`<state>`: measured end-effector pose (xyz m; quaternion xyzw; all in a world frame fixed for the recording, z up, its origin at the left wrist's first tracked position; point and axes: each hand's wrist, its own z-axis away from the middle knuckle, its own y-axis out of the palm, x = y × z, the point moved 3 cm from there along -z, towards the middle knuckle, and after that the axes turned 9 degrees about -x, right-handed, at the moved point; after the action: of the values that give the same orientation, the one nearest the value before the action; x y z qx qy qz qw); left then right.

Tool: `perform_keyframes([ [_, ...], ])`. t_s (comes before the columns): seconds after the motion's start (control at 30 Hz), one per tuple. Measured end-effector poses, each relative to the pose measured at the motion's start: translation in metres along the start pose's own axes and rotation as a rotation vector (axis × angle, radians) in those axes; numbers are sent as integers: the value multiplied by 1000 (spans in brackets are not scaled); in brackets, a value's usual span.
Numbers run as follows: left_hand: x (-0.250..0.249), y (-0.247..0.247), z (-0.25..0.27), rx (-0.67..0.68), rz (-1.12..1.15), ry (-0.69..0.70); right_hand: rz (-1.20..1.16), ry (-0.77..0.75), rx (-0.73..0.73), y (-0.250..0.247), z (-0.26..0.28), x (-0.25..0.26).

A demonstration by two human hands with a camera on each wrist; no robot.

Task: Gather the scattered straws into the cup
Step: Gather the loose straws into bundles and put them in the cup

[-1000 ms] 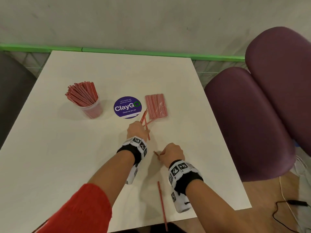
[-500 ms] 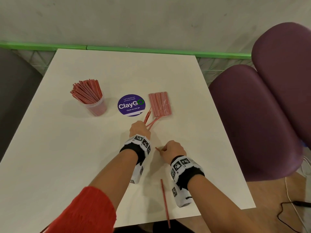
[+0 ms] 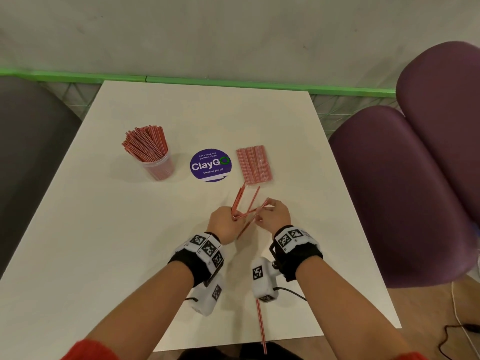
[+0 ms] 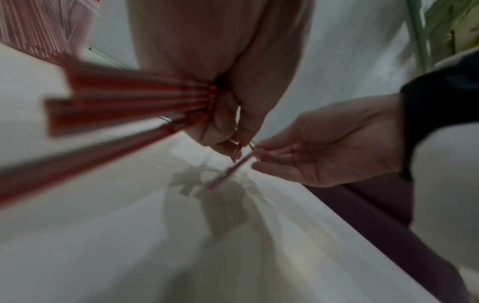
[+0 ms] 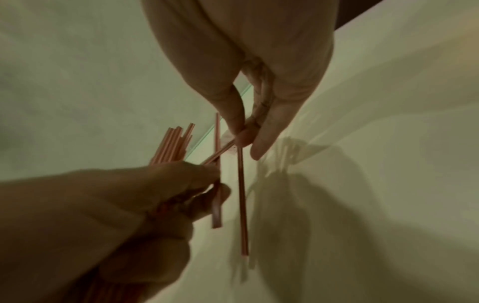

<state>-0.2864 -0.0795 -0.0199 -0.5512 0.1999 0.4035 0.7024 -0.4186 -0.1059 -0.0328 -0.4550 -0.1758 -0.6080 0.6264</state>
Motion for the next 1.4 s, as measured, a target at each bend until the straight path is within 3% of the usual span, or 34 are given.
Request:
perform_keyframes([
  [0.17, 1, 1, 5, 6, 22, -3, -138, -2, 74, 7, 5, 6],
  [0.33, -1, 2, 7, 38, 81, 4, -5, -113, -16, 9, 2, 2],
  [0.43, -2, 4, 10, 85, 96, 13, -14, -92, -32, 9, 0, -4],
  [0.6, -3, 7, 13, 122, 32, 71, -117, -58, 102, 10, 11, 7],
  [0.8, -6, 1, 12, 152, 74, 65, 5, -159, 200, 10, 17, 14],
  [0.97, -7, -4, 13, 62, -68, 98, 119, -262, 178, 14, 19, 20],
  [1.1, -9, -10, 17, -32, 12, 52, 92, -299, 174, 19, 25, 27],
  [1.23, -6, -16, 19, 14, -21, 80, 62, -297, 208, 22, 28, 27],
  [1.33, 4, -28, 19, 45, -110, 73, -31, -213, 293, 18, 31, 21],
  [1.4, 14, -38, 19, 47, -116, 58, 132, -250, 287, 8, 33, 16],
])
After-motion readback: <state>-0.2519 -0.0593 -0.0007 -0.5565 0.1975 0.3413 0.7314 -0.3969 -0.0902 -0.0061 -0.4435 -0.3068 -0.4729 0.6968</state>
